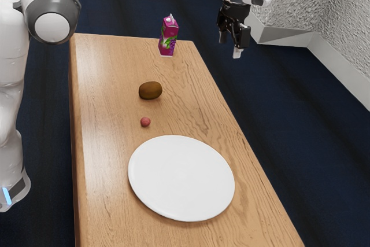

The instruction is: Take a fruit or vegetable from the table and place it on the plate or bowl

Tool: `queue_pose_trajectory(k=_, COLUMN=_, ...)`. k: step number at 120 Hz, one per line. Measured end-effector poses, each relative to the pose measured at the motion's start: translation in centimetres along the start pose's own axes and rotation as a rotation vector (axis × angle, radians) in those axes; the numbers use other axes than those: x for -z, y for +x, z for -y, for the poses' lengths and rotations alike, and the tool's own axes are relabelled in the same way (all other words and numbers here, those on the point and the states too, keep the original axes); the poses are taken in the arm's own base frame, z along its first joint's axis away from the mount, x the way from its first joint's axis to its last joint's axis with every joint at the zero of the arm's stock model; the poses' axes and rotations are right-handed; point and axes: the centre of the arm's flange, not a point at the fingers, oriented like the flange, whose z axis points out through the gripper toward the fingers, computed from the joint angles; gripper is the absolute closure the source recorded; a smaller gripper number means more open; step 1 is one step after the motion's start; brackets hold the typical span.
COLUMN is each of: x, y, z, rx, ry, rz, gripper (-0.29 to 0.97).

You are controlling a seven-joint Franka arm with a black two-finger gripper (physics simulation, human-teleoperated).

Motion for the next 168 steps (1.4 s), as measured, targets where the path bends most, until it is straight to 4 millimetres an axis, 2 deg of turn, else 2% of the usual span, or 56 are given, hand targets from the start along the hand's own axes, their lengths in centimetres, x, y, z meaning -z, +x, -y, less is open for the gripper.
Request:
queue_pose_trajectory(k=29, x=0.0, y=0.0, z=-0.1, rx=0.0, ry=0.001, rz=0.0, gripper=0.0)
queue_pose_trajectory(k=52, x=-0.1, y=0.0, z=-1.2, rx=-0.019, ry=0.001, rz=0.0, gripper=0.0)
queue_pose_trajectory(k=78, x=-0.6, y=0.0, z=-0.2, rx=-0.002, ry=0.007, rz=0.011, gripper=0.0)
queue_pose_trajectory(k=83, x=-1.0, y=0.0, z=0.6, rx=0.013, ry=0.013, rz=0.021, gripper=0.0)
queue_pose_trajectory(k=96, x=-2.9, y=-0.3, z=4.6, rx=0.084, ry=0.034, rz=0.068, gripper=0.0)
queue_pose_trajectory(k=111, x=-5.9, y=-2.5, z=8.0, rx=0.141, ry=0.031, rz=0.145, gripper=0.0)
queue_pose_trajectory(k=118, x=-7.0, y=-4.1, z=8.7, rx=0.151, ry=0.017, rz=0.17, gripper=0.0)
queue_pose_trajectory(k=129, x=-8.9, y=-5.7, z=9.8, rx=0.161, ry=0.03, rz=0.204, gripper=0.0)
queue_pose_trajectory(k=147, x=-11.5, y=-6.5, z=11.1, rx=0.164, ry=0.055, rz=0.233, gripper=0.0)
queue_pose_trajectory(k=168, x=-12.8, y=-6.9, z=11.5, rx=0.156, ry=0.054, rz=0.224, gripper=0.0)
